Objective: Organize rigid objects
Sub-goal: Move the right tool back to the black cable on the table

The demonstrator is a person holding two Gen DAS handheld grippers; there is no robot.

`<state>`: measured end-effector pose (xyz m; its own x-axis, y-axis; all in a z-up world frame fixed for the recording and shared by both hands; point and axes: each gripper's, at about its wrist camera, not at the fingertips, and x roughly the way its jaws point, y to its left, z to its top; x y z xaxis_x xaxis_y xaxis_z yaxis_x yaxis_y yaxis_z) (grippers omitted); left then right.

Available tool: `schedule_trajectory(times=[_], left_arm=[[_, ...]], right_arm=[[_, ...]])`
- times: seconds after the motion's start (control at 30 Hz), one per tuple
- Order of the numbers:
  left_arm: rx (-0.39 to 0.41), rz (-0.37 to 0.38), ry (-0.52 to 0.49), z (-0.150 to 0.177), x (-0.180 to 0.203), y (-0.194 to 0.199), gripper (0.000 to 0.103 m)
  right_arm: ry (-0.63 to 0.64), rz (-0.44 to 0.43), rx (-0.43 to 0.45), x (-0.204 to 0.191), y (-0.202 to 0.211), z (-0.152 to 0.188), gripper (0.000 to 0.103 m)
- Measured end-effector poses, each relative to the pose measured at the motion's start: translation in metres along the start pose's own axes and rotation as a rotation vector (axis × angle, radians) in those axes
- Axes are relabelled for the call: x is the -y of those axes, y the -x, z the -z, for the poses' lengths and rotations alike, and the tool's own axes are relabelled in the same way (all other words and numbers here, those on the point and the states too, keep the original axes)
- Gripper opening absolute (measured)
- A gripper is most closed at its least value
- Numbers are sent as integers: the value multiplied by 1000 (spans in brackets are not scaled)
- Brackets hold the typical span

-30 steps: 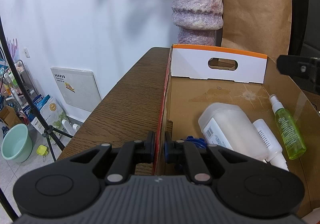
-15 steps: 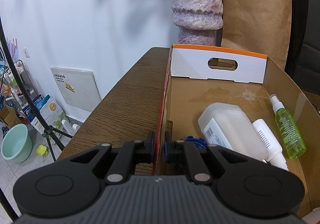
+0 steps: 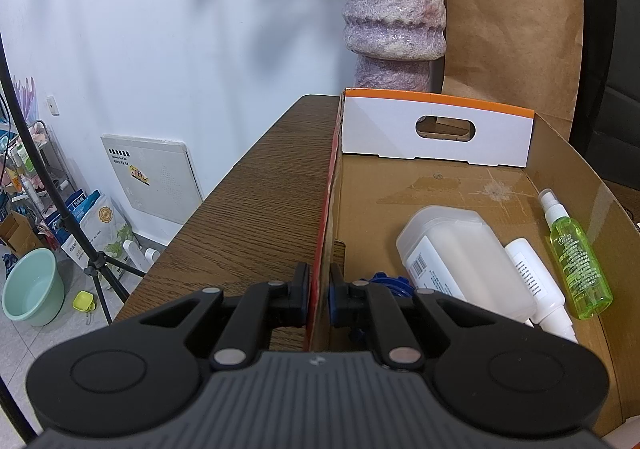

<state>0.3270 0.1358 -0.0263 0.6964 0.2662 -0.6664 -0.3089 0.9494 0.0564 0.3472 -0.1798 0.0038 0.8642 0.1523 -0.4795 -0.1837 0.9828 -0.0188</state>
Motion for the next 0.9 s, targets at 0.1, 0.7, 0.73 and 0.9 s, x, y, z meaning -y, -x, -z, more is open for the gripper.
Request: schedule_trajectory(times=[0.1, 0.7, 0.73, 0.9], left_arm=[[0, 0, 1, 0, 0, 0, 10], [0, 0, 1, 0, 0, 0, 10], [0, 0, 0, 0, 0, 0, 10], [0, 0, 0, 0, 0, 0, 10]], right_arm=[[0, 29, -25, 13, 6, 13, 103], [-7, 9, -186, 13, 39, 94, 103], [-8, 10, -190, 12, 40, 97, 103], [-31, -15, -216, 8, 39, 107, 85]])
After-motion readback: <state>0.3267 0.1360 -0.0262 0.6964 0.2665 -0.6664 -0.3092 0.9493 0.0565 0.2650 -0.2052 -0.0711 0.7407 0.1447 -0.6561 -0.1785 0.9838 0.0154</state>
